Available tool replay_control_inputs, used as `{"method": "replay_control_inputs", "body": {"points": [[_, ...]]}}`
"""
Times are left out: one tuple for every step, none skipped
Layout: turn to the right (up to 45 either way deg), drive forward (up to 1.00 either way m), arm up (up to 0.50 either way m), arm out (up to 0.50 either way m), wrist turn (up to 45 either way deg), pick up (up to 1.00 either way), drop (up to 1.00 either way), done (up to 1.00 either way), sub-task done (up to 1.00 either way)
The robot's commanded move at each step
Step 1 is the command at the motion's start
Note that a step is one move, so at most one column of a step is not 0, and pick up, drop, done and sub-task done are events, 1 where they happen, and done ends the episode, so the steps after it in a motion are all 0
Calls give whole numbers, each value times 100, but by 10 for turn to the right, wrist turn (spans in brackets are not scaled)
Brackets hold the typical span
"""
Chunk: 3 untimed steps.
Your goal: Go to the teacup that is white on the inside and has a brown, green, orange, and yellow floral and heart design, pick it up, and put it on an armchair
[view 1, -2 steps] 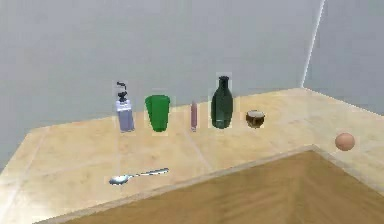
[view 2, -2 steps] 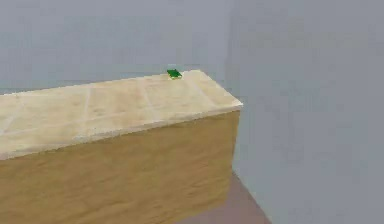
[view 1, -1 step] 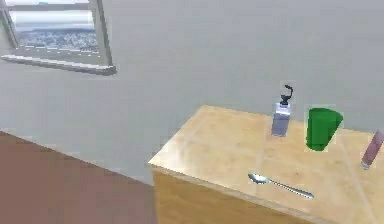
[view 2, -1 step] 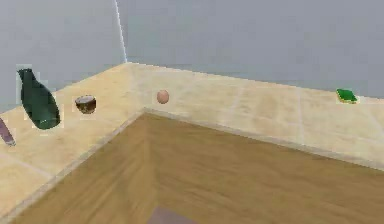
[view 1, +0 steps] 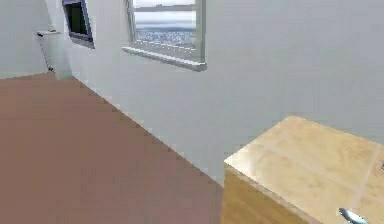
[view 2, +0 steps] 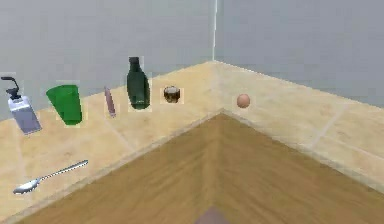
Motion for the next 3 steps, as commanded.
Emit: {"method": "replay_control_inputs", "body": {"points": [[450, 0, 0, 0, 0, 0, 0, 0, 0], [450, 0, 0, 0, 0, 0, 0, 0, 0], [180, 0, 0, 0, 0, 0, 0, 0, 0]]}}
